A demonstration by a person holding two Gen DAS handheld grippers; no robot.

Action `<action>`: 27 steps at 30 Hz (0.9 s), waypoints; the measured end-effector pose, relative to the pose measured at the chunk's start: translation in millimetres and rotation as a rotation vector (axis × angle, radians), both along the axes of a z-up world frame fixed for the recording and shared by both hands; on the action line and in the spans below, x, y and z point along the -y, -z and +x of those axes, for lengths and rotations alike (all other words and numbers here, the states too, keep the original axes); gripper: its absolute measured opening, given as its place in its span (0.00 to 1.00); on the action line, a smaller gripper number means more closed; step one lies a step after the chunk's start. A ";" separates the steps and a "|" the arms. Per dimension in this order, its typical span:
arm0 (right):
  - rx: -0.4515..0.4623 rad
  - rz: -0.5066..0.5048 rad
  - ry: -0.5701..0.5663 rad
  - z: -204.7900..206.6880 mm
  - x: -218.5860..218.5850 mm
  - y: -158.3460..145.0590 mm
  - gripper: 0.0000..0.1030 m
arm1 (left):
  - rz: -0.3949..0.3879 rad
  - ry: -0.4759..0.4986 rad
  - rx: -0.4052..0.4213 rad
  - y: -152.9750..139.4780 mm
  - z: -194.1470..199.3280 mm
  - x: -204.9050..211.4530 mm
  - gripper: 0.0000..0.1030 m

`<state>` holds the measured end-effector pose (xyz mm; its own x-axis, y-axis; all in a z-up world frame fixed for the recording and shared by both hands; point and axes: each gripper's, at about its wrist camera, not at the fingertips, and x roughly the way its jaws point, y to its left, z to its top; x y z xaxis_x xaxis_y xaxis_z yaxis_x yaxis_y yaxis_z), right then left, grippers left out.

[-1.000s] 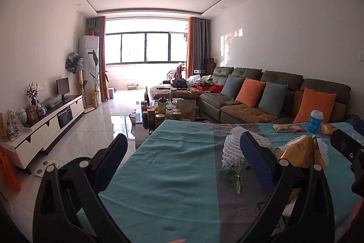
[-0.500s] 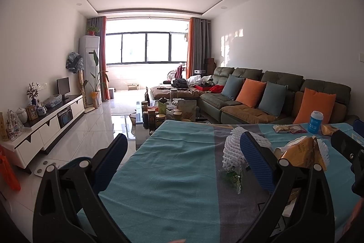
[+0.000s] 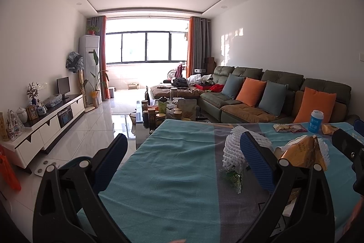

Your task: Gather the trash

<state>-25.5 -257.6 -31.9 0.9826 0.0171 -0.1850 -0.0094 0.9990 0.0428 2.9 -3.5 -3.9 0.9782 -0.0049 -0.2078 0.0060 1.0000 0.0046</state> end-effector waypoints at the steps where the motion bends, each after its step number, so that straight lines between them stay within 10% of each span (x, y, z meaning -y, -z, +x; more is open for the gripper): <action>1: 0.001 0.001 0.000 -0.3 0.1 0.3 0.94 | -0.001 0.000 0.001 0.2 0.1 -0.6 0.95; 27: -0.070 0.007 -0.006 3.2 7.0 7.2 0.93 | -0.017 0.083 -0.060 6.2 7.5 3.8 0.95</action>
<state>-22.3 -264.6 -39.1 0.9670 0.0243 -0.2535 -0.0120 0.9987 0.0501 10.4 -7.3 -10.1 0.9600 -0.0889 -0.2655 0.0881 0.9960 -0.0148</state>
